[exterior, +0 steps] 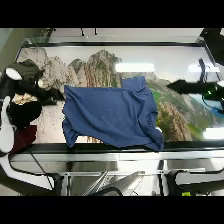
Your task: Fold the shirts.
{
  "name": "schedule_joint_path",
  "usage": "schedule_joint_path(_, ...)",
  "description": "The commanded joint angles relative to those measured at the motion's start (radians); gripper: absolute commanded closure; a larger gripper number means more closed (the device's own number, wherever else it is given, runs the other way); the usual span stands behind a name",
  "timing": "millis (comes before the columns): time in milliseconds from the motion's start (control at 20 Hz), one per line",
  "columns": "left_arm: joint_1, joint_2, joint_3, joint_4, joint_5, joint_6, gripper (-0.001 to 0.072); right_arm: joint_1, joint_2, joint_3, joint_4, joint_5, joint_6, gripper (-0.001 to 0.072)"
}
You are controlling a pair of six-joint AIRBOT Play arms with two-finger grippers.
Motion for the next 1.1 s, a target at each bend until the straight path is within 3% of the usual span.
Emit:
schedule_joint_path(0,0.027,0.180,-0.430,0.030,0.013,-0.018,0.0010,-0.118,0.152,-0.235,-0.051,0.101,0.082,0.0413)
schedule_joint_path(50,0.027,0.226,-0.545,0.030,0.031,-0.018,0.0010,-0.141,0.195,-0.299,-0.051,0.086,0.097,0.0405)
schedule_joint_path(150,0.027,0.304,-0.720,0.030,0.106,-0.018,0.0011,-0.174,0.262,-0.402,-0.051,0.059,0.117,0.0254)
schedule_joint_path(500,0.015,0.393,-0.894,0.011,0.335,-0.014,0.0012,-0.186,0.294,-0.467,-0.048,0.097,0.119,0.0249)
schedule_joint_path(550,-0.002,0.383,-0.893,-0.010,0.356,-0.008,0.0038,-0.186,0.294,-0.467,-0.050,0.097,0.119,0.0249)
schedule_joint_path(650,-0.042,0.359,-0.863,-0.040,0.374,0.018,0.0382,-0.187,0.294,-0.467,-0.063,0.097,0.121,0.0249)
schedule_joint_path(750,-0.066,0.344,-0.799,-0.023,0.371,0.020,0.0655,-0.187,0.294,-0.467,-0.085,0.116,0.137,0.0248)
schedule_joint_path(800,-0.067,0.346,-0.761,-0.004,0.366,0.020,0.0695,-0.187,0.294,-0.467,-0.113,0.135,0.160,0.0248)
schedule_joint_path(950,-0.035,0.348,-0.658,0.049,0.303,0.024,0.0694,-0.186,0.305,-0.483,-0.269,0.177,0.256,0.0248)
schedule_joint_path(1050,0.007,0.347,-0.610,0.054,0.267,0.039,0.0695,-0.185,0.345,-0.547,-0.281,0.176,0.270,0.0248)
